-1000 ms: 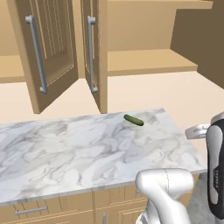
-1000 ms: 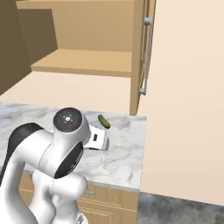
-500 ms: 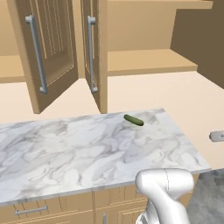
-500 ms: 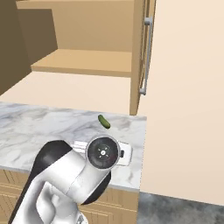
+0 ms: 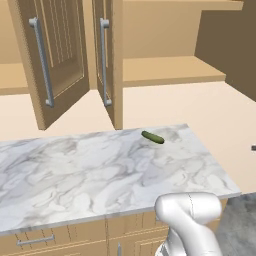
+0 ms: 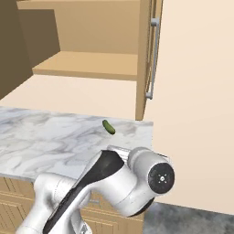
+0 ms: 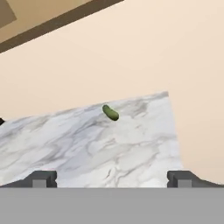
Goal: Close all open cabinet doors.
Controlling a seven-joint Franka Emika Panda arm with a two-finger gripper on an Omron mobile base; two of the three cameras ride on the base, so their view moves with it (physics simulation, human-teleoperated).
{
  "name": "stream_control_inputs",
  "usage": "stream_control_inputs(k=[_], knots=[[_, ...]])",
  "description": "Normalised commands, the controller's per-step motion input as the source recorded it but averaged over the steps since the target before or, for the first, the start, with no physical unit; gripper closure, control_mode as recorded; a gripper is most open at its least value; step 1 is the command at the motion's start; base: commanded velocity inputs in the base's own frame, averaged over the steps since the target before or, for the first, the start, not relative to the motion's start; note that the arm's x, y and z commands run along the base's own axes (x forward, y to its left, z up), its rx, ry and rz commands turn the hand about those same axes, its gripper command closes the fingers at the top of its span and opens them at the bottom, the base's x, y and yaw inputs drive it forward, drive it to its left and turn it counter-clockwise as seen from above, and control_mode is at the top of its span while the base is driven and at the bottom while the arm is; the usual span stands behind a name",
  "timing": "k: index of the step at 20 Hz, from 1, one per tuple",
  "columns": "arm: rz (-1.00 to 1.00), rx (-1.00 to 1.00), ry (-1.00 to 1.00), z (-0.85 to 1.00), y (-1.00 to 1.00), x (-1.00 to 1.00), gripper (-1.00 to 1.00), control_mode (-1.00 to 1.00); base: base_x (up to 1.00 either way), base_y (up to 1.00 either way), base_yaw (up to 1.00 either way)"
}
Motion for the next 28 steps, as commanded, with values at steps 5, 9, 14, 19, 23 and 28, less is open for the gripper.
stream_control_inputs(k=[5,9,14,19,23,28], knots=[[0.18,0.1,-0.18,0.16,-0.65,0.4,-1.0,-1.0,0.0,0.0,0.0],[0.23,0.08,-0.22,0.28,-0.55,0.38,-1.0,-1.0,0.0,0.0,0.0],[0.21,0.08,-0.2,0.4,-0.41,0.32,-1.0,-1.0,0.0,0.0,0.0],[0.15,0.08,-0.14,0.42,-0.33,0.13,-1.0,-1.0,0.0,0.0,0.0],[0.09,0.08,-0.09,0.38,-0.03,0.14,-1.0,-1.0,0.0,0.0,0.0],[0.04,0.05,-0.08,0.36,0.07,0.11,-1.0,-1.0,0.0,0.0,0.0]])
